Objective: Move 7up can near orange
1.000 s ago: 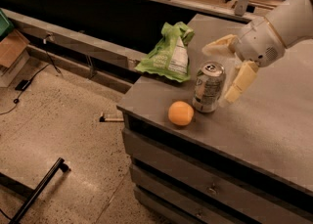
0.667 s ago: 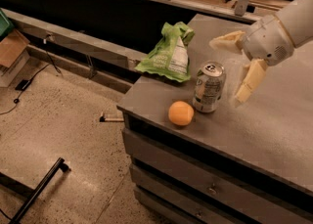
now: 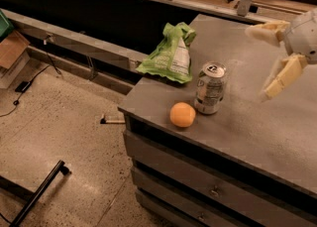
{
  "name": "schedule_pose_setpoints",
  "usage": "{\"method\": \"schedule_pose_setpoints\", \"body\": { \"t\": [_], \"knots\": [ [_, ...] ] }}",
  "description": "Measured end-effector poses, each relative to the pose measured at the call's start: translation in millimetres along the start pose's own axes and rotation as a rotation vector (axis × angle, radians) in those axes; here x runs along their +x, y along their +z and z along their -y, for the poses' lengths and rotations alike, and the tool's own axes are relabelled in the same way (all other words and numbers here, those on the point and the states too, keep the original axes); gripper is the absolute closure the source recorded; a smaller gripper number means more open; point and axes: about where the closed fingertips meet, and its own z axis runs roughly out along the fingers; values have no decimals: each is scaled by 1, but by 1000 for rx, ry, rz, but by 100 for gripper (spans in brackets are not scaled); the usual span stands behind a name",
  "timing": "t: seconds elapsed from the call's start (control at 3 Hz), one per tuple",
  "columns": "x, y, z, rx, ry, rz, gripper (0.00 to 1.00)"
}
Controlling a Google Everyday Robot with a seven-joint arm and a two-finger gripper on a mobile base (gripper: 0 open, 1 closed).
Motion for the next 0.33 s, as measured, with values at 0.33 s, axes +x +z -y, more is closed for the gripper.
{"method": "schedule_pose_setpoints", "body": {
  "t": [0.33],
  "knots": [
    [0,0,0,0,0,0,0]
  ]
}}
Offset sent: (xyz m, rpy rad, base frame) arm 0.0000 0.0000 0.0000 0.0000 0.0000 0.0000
